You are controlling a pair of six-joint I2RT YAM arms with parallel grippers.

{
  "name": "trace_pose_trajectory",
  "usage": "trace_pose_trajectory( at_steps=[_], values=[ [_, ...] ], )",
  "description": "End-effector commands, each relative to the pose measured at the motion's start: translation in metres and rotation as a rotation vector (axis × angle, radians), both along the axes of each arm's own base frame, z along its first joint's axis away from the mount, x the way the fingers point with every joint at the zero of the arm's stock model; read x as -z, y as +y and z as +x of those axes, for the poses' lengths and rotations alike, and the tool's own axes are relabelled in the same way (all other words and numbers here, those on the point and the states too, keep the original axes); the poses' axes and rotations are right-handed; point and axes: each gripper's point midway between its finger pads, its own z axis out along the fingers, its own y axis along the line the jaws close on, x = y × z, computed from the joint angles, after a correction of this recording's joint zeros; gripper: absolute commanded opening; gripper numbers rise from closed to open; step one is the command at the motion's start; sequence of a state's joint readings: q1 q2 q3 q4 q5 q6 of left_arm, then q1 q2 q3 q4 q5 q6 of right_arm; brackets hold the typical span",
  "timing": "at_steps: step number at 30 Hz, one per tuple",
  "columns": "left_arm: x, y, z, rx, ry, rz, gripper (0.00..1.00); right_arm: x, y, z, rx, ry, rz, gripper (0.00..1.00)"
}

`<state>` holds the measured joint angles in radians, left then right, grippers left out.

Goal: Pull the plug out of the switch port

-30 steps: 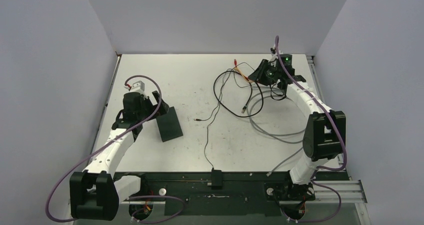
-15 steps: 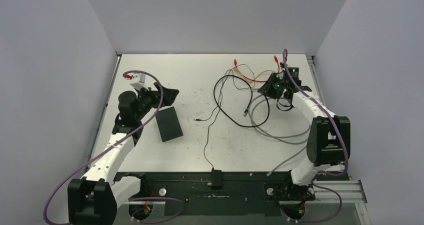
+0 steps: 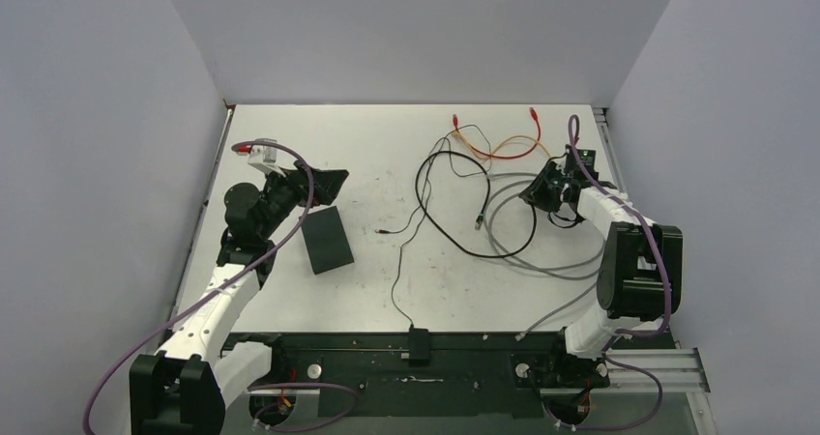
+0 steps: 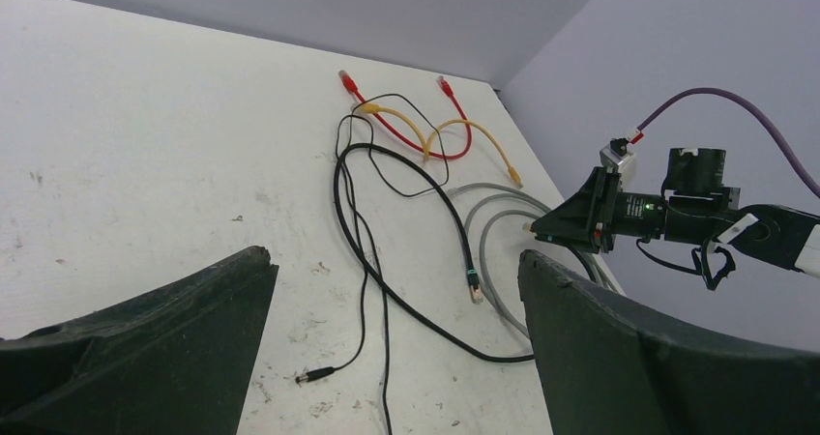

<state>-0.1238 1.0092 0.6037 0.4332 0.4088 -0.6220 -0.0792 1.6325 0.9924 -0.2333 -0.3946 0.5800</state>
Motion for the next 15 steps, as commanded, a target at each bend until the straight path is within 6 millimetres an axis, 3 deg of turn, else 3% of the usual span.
trace_pose_trajectory(
  at_steps=[1, 10, 15],
  values=[
    [-0.019, 0.0, -0.005, -0.001, -0.078, -0.02, 0.96, 0.008, -0.014, -0.001, 0.015, 0.035, -0.085, 0.24],
    [-0.016, 0.0, -0.002, -0.003, -0.065, -0.016, 0.96, 0.01, -0.026, -0.004, 0.025, 0.054, -0.155, 0.33],
    [-0.016, 0.0, 0.0, -0.005, -0.062, -0.019, 0.96, 0.005, -0.031, -0.002, 0.031, 0.044, -0.183, 0.46]
  ],
)
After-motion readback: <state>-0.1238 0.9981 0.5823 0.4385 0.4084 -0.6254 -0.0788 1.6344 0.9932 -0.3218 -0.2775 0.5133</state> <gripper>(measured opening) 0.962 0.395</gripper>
